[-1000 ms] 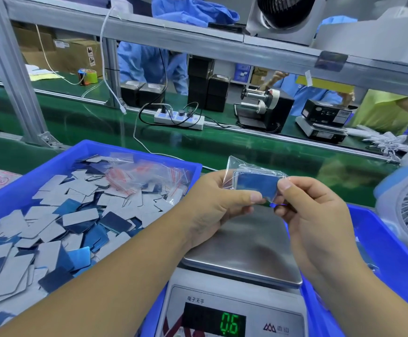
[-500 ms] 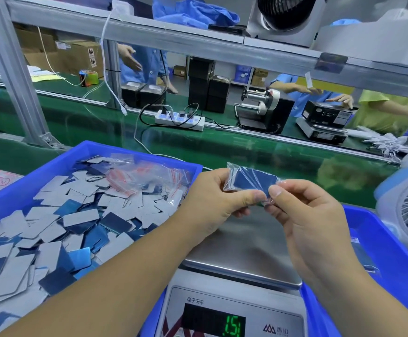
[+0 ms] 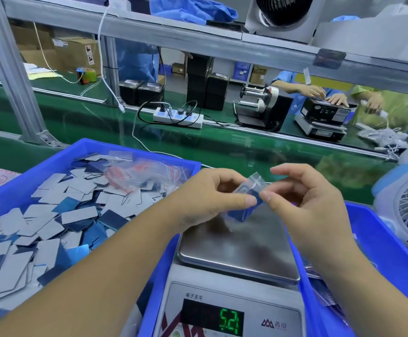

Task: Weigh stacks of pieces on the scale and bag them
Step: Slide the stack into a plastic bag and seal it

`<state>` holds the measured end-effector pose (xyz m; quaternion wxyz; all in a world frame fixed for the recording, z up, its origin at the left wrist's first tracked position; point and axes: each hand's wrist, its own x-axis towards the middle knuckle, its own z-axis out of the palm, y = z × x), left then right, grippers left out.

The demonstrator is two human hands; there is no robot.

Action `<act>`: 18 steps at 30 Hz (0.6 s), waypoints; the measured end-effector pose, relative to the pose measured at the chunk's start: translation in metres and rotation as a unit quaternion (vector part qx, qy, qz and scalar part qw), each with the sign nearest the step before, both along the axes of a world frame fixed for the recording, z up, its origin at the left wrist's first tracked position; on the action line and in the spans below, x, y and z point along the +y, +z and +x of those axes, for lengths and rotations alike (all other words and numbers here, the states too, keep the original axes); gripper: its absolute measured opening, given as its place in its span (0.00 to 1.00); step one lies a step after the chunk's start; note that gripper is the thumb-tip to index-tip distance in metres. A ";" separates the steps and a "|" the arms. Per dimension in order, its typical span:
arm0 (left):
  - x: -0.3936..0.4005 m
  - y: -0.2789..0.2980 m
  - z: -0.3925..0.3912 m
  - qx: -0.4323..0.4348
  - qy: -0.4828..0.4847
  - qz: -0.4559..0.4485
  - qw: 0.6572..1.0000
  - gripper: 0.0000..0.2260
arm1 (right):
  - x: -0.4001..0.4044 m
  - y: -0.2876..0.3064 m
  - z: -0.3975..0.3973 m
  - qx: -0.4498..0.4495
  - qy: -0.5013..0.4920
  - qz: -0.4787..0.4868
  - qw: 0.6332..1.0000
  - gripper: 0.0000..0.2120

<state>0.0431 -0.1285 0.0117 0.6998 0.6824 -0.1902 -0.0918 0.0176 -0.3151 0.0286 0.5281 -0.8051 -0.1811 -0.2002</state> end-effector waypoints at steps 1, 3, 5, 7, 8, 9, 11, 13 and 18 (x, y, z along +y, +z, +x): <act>0.000 -0.001 0.000 -0.016 -0.005 0.032 0.999 0.08 | 0.001 -0.001 0.000 -0.016 0.003 -0.033 0.999 0.20; 0.000 -0.004 0.001 -0.032 -0.022 0.072 0.997 0.10 | 0.001 -0.003 0.000 -0.041 0.003 -0.087 0.995 0.22; 0.001 -0.004 0.002 -0.029 -0.007 0.069 0.997 0.08 | 0.000 -0.005 0.002 -0.035 0.000 -0.088 0.995 0.22; 0.003 -0.005 0.004 -0.023 0.020 0.055 0.998 0.08 | -0.003 -0.007 0.006 0.014 0.007 -0.030 0.999 0.21; 0.004 -0.006 0.005 -0.019 0.026 0.046 0.998 0.08 | -0.004 -0.008 0.008 0.036 0.015 -0.004 0.999 0.20; 0.004 -0.007 0.005 -0.015 0.026 0.039 0.999 0.09 | -0.004 -0.008 0.009 0.047 0.022 0.011 0.999 0.19; 0.004 -0.009 0.005 -0.009 0.014 0.030 0.999 0.10 | -0.004 -0.010 0.011 0.048 0.031 0.016 0.998 0.17; 0.005 -0.008 0.005 -0.006 0.006 0.025 1.000 0.09 | -0.004 -0.010 0.011 0.042 0.032 0.028 0.998 0.16; 0.010 -0.008 0.009 0.034 0.018 -0.055 0.998 0.06 | -0.005 -0.012 0.013 0.025 0.030 0.048 0.998 0.16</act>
